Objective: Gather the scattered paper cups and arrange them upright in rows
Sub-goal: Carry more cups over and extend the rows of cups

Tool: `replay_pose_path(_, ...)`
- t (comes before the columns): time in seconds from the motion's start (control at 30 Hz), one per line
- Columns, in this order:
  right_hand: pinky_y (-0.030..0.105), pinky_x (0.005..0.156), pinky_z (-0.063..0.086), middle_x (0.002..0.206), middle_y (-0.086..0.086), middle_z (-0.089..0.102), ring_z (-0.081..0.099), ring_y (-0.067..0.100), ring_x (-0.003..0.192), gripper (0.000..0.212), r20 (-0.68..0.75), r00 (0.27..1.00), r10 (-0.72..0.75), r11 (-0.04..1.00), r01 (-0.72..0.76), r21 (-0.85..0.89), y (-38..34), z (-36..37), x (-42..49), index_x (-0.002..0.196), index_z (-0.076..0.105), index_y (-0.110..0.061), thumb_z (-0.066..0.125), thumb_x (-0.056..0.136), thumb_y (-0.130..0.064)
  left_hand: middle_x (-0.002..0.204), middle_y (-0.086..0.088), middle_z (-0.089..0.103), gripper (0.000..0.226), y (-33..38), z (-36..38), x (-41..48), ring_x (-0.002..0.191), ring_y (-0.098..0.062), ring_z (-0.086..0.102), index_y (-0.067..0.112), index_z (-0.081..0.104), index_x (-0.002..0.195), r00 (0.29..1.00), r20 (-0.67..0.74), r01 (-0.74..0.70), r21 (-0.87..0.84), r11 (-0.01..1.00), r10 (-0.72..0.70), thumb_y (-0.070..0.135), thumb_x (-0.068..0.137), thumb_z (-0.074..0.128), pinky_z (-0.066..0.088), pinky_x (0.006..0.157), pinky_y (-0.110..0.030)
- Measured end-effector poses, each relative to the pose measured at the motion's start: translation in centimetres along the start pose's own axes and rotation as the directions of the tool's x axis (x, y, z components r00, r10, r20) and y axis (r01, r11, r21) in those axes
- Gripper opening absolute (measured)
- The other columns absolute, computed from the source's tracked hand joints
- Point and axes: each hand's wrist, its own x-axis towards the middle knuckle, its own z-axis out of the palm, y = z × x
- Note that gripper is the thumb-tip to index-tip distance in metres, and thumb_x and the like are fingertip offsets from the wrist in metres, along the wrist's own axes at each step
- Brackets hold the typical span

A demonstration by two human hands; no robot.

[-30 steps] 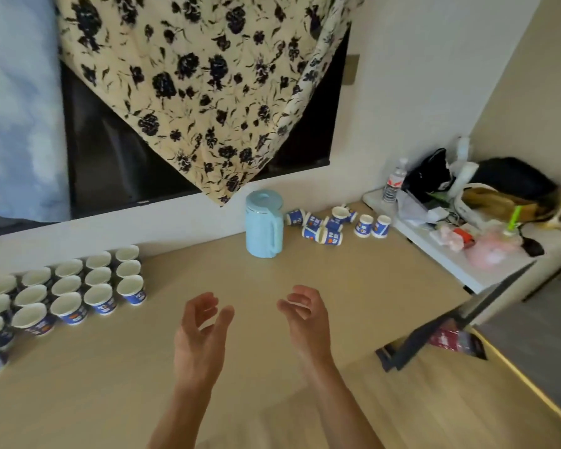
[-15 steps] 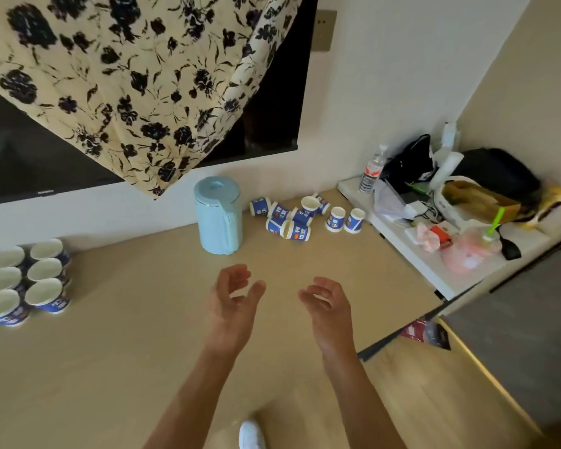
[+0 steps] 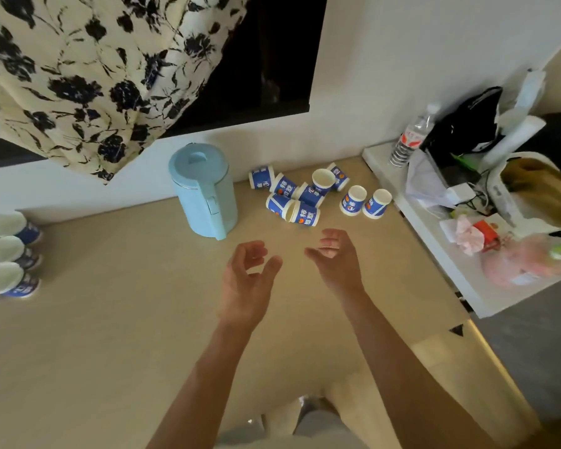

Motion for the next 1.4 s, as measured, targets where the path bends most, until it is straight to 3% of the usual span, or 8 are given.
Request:
replay_pose_path(0.2, 0.041, 0.105, 0.043, 0.134, 0.012, 0.052, 0.051, 0.029, 0.125, 0.065, 0.153, 0.979, -0.138, 0.892, 0.19, -0.41, 1.3, 1.5, 9.9, 0.134, 0.048, -0.004, 0.079, 0.078, -0.013, 0.107, 0.011, 0.068, 0.027, -0.5, 3.6, 1.6, 0.105, -0.009, 0.066, 0.022, 0.064, 0.111, 0.989, -0.127, 0.083, 0.076, 0.994, -0.073, 0.022, 0.087, 0.075, 0.055, 0.085, -0.031)
replay_pose_path(0.43, 0.043, 0.101, 0.044, 0.138, 0.006, 0.051, 0.05, 0.03, 0.129, 0.072, 0.357, 0.917, -0.176, 0.607, 0.387, -0.694, 3.7, 3.9, 18.5, 0.139, 0.041, -0.013, 0.078, 0.077, -0.019, 0.116, -0.002, 0.067, 0.037, -1.5, 8.8, 9.6, 0.107, -0.018, 0.062, 0.011, 0.061, 0.121, 0.999, -0.029, -0.025, 0.429, 0.903, 0.041, 0.016, 0.087, 0.074, 0.05, 0.09, -0.033)
replay_pose_path(0.63, 0.042, 0.093, 0.044, 0.132, 0.007, 0.052, 0.055, 0.031, 0.12, 0.073, 0.419, 0.874, -0.246, 0.491, 0.485, -0.724, 6.9, 4.1, 21.4, 0.14, 0.041, -0.013, 0.077, 0.077, -0.019, 0.144, -0.009, 0.047, 0.057, -4.2, 11.3, 21.3, 0.131, -0.028, 0.045, 0.011, 0.042, 0.145, 0.938, 0.344, -0.328, 0.849, 0.415, 0.04, 0.006, 0.091, 0.06, 0.038, 0.107, -0.04)
replay_pose_path(0.8, 0.041, 0.094, 0.042, 0.127, 0.004, 0.055, 0.056, 0.029, 0.115, 0.068, 0.433, 0.843, -0.32, 0.443, 0.537, -0.718, 8.5, 4.0, 22.2, 0.138, 0.045, -0.015, 0.075, 0.077, -0.022, 0.159, -0.004, 0.031, 0.088, -6.1, 12.7, 27.0, 0.146, -0.026, 0.03, 0.014, 0.027, 0.154, 0.869, 0.491, -0.49, 0.871, 0.031, -0.057, 0.001, 0.08, 0.072, 0.041, 0.11, -0.041)
replay_pose_path(0.9, 0.041, 0.094, 0.043, 0.125, 0.004, 0.057, 0.057, 0.028, 0.114, 0.069, 0.433, 0.837, -0.335, 0.44, 0.545, -0.714, 8.9, 4.3, 22.5, 0.136, 0.047, -0.016, 0.079, 0.076, -0.026, 0.16, -0.003, 0.031, 0.09, -7.5, 13.2, 28.1, 0.143, -0.027, 0.034, 0.017, 0.028, 0.154, 0.842, 0.534, -0.539, 0.838, -0.088, -0.08, 0.008, 0.078, 0.076, 0.043, 0.108, -0.039)
replay_pose_path(1.03, 0.043, 0.092, 0.044, 0.125, 0.006, 0.06, 0.059, 0.029, 0.113, 0.072, 0.436, 0.833, -0.339, 0.47, 0.552, -0.689, 9.2, 4.3, 22.7, 0.137, 0.049, -0.013, 0.081, 0.074, -0.029, 0.144, -0.001, 0.046, 0.07, -9.0, 13.8, 28.0, 0.133, -0.027, 0.04, 0.026, 0.039, 0.147, 0.822, 0.568, -0.568, 0.813, -0.126, -0.037, 0.022, 0.086, 0.072, 0.041, 0.102, -0.039)
replay_pose_path(1.23, 0.039, 0.093, 0.043, 0.128, 0.001, 0.058, 0.056, 0.025, 0.118, 0.066, 0.561, 0.777, -0.285, 0.481, 0.622, -0.618, 9.5, 2.4, 23.1, 0.131, 0.05, -0.016, 0.08, 0.075, -0.032, 0.129, 0.001, 0.054, 0.055, -9.6, 13.5, 25.8, 0.126, -0.026, 0.043, 0.026, 0.052, 0.134, 0.838, 0.546, -0.546, 0.838, -0.021, -0.001, 0.037, 0.085, 0.072, 0.037, 0.099, -0.039)
replay_pose_path(1.4, 0.043, 0.093, 0.046, 0.124, 0.001, 0.058, 0.058, 0.027, 0.113, 0.067, 0.596, 0.764, -0.245, 0.62, 0.596, -0.51, 8.1, -0.2, 22.6, 0.131, 0.052, -0.018, 0.082, 0.072, -0.028, 0.123, 0.002, 0.062, 0.061, -8.6, 11.9, 21.5, 0.116, -0.025, 0.052, 0.023, 0.058, 0.128, 0.931, 0.355, -0.366, 0.895, 0.257, 0.089, 0.041, 0.074, 0.081, 0.037, 0.094, -0.036)
